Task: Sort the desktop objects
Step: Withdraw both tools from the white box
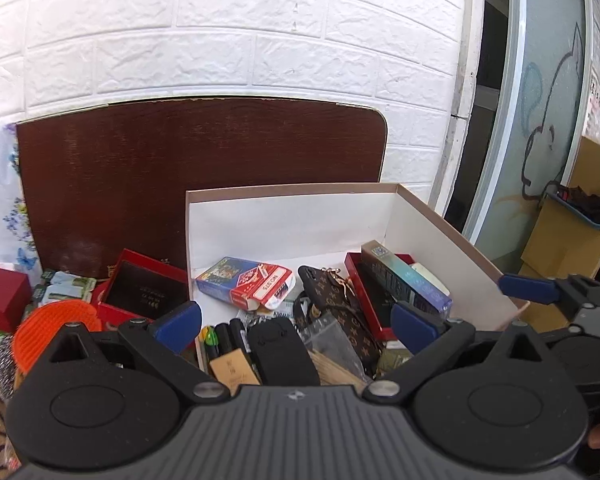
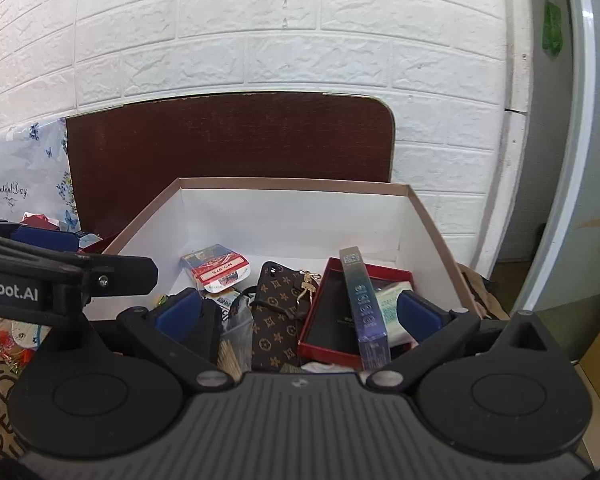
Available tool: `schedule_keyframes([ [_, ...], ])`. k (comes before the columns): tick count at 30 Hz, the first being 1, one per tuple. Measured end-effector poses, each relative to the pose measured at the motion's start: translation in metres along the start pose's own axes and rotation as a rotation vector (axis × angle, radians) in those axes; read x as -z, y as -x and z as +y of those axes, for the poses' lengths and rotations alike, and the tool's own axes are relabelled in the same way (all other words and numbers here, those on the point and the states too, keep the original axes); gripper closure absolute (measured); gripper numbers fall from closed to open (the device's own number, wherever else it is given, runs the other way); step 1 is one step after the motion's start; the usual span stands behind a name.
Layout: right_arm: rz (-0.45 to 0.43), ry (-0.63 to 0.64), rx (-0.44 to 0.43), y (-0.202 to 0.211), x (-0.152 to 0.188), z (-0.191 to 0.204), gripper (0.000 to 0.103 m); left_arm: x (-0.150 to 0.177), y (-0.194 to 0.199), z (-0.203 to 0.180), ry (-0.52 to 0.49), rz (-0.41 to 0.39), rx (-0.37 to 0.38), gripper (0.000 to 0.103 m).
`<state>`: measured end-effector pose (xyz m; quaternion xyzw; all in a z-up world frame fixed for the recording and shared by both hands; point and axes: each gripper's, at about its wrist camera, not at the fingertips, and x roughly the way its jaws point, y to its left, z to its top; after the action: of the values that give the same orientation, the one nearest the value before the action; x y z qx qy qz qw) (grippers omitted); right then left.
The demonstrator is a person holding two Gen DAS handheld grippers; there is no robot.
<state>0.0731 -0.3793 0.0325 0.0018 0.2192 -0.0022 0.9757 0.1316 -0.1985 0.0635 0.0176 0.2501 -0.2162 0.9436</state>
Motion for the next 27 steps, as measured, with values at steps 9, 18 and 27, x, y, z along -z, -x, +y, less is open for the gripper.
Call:
schedule_keyframes([
  [9, -0.012, 0.001, 0.06, 0.052, 0.026, 0.005, 0.002, 0.028, 0.035, -0.023, -0.049, -0.03, -0.079, 0.0],
  [18, 0.037, -0.005, 0.095, 0.074, 0.057, 0.013, 0.002, 0.06, 0.054, -0.033, -0.037, 0.009, -0.083, 0.0],
  [27, 0.094, -0.007, 0.134, 0.076, 0.075, 0.014, 0.002, 0.075, 0.058, -0.034, -0.023, 0.057, -0.085, 0.0],
])
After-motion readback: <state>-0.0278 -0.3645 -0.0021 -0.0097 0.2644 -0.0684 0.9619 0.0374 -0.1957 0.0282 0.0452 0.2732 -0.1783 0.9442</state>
